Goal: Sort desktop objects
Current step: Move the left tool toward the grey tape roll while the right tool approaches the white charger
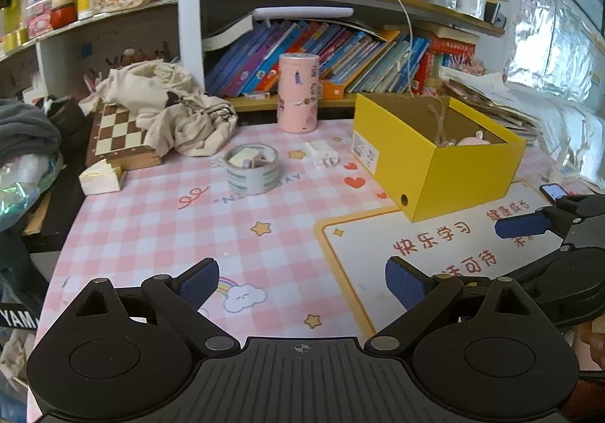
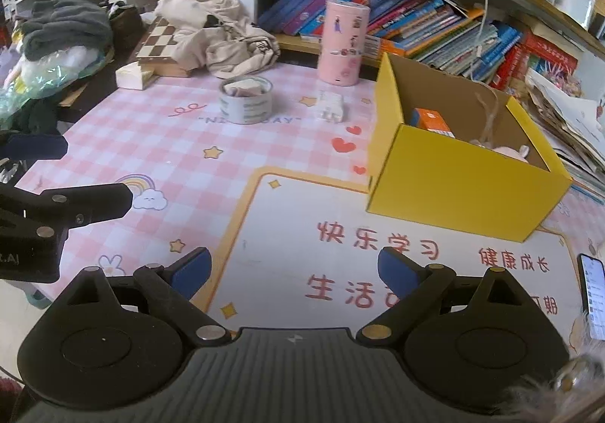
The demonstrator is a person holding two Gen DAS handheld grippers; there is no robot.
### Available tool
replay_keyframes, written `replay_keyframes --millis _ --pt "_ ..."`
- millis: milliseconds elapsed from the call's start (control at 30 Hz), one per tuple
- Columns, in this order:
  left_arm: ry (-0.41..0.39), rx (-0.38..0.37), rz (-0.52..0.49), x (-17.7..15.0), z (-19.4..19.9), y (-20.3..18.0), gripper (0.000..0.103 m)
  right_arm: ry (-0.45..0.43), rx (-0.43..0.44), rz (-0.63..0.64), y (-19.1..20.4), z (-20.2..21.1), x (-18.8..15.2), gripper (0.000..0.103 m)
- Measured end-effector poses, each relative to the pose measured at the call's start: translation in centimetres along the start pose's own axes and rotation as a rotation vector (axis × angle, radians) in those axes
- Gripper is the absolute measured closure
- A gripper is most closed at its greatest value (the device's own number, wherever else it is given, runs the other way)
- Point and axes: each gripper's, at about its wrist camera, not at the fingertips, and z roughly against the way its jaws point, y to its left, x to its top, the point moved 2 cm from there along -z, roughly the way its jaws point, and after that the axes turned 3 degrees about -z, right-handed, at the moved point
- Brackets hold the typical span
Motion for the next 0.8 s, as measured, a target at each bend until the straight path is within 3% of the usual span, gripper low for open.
replay_keyframes --millis 800 --pt "0.006 0.002 0.044 -0.5 -0.3 2.9 0.006 0.015 -0.003 0.030 2.1 -1.2 1.2 0.007"
